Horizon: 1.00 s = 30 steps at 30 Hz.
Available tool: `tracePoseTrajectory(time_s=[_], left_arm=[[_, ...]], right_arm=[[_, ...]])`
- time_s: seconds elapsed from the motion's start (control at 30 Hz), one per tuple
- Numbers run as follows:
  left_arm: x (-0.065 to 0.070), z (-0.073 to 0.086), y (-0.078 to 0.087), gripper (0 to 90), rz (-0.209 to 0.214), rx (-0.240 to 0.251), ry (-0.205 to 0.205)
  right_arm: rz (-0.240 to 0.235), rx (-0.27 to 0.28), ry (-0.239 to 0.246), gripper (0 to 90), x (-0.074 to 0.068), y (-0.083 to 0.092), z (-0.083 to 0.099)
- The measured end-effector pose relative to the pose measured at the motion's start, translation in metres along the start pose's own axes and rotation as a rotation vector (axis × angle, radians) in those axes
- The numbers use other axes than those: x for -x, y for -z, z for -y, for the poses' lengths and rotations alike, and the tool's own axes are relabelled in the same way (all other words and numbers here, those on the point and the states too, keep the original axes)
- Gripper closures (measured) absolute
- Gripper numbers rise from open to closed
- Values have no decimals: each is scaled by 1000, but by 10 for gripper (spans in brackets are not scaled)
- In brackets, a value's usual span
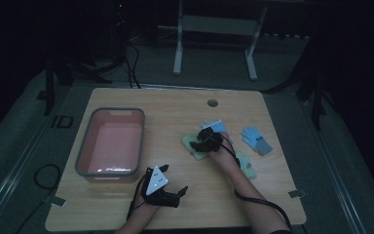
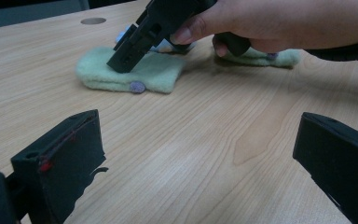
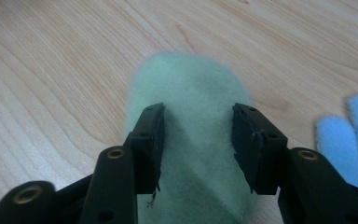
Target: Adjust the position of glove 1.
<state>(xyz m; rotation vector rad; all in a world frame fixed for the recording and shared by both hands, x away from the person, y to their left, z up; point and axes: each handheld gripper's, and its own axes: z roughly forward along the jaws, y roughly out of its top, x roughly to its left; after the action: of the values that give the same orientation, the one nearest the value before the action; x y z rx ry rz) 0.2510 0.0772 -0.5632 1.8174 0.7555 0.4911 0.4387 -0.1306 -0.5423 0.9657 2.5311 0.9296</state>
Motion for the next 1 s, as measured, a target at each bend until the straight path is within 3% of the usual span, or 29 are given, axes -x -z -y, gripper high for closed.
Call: tracePoseTrajectory(time_s=[0.13, 0.37, 0.57, 0.7, 0.93, 1.0], left_arm=[[0, 0, 0, 20, -1, 0, 1], [0, 0, 0, 20, -5, -2, 3], [0, 0, 0, 19, -3, 0, -2], [0, 0, 0, 19, -2, 0, 3], [0, 0, 0, 20, -5, 0, 0], [0, 0, 0, 20, -5, 0, -1]], right_arm=[[-1, 19, -22, 589, -1, -1, 3], [27, 34, -51, 807, -6, -1, 5], [47, 42, -101, 841, -15, 5, 1], [60, 56, -141, 843, -22, 20, -1], [151, 79, -230, 844, -40, 58, 5], [151, 89, -263, 844, -44, 67, 7]])
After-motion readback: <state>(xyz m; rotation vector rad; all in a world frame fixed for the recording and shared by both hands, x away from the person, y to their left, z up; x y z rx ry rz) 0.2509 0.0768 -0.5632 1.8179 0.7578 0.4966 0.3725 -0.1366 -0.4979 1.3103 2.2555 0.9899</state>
